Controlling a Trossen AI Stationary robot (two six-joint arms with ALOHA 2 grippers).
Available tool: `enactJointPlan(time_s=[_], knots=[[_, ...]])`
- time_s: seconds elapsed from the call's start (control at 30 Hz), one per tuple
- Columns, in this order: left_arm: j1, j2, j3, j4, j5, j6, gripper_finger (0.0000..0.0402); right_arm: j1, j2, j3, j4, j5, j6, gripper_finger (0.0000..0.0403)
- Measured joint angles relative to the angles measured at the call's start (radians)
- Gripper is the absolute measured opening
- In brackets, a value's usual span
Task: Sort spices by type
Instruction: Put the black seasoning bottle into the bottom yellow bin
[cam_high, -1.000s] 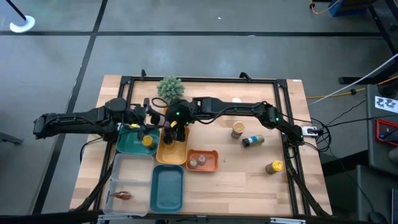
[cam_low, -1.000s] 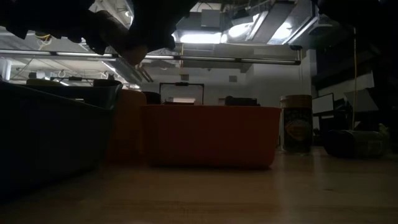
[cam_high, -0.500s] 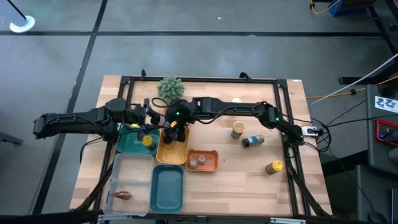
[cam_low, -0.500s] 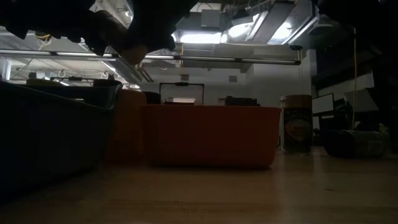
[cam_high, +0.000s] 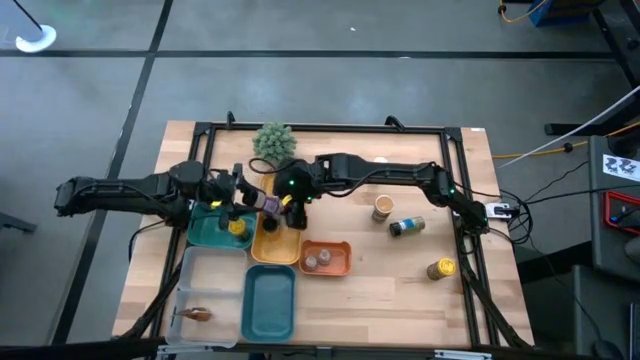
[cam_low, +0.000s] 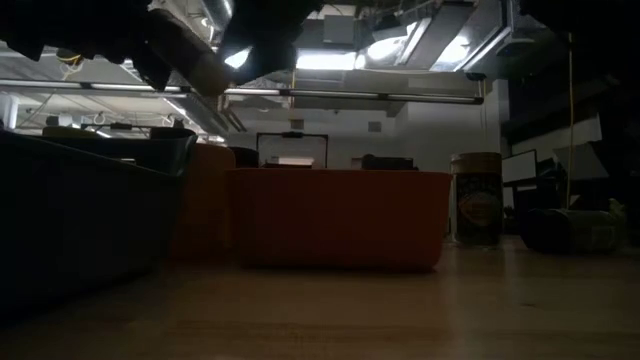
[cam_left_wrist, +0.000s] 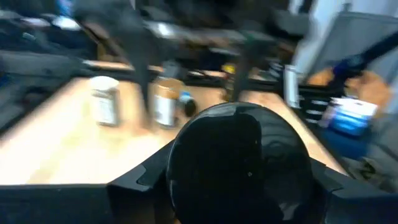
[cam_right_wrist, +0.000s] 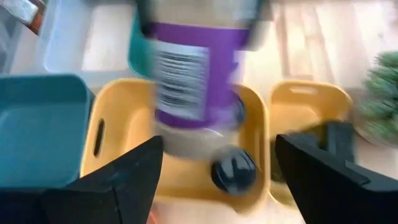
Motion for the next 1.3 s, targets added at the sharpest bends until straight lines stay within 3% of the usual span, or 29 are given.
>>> enactJointPlan(time_s=[0.3,0.5,0.67,0.83,1.3], knots=[[-0.181,0.104,0.005,0.071,-0.001,-0.067,0.0199,-0.002,-0.042,0.0,-0.093,0.032,0.004,0.0308],[-0.299,0.166,0.034,0.038,-0.073,-0.088,0.02,-0.001,-0.046,0.0,-0.188,0.031,0.032,0.0308],[-0.365,0.201,0.061,-0.092,-0.191,-0.094,0.0199,0.002,-0.046,0.0,-0.209,0.031,0.059,0.0308],[-0.401,0.231,0.064,-0.135,-0.25,-0.117,0.0201,0.013,-0.046,0.0,-0.199,0.032,0.058,0.0308],[-0.421,0.385,0.064,-0.148,-0.273,-0.123,0.0202,0.111,-0.026,-0.001,-0.13,0.032,0.088,0.0308]])
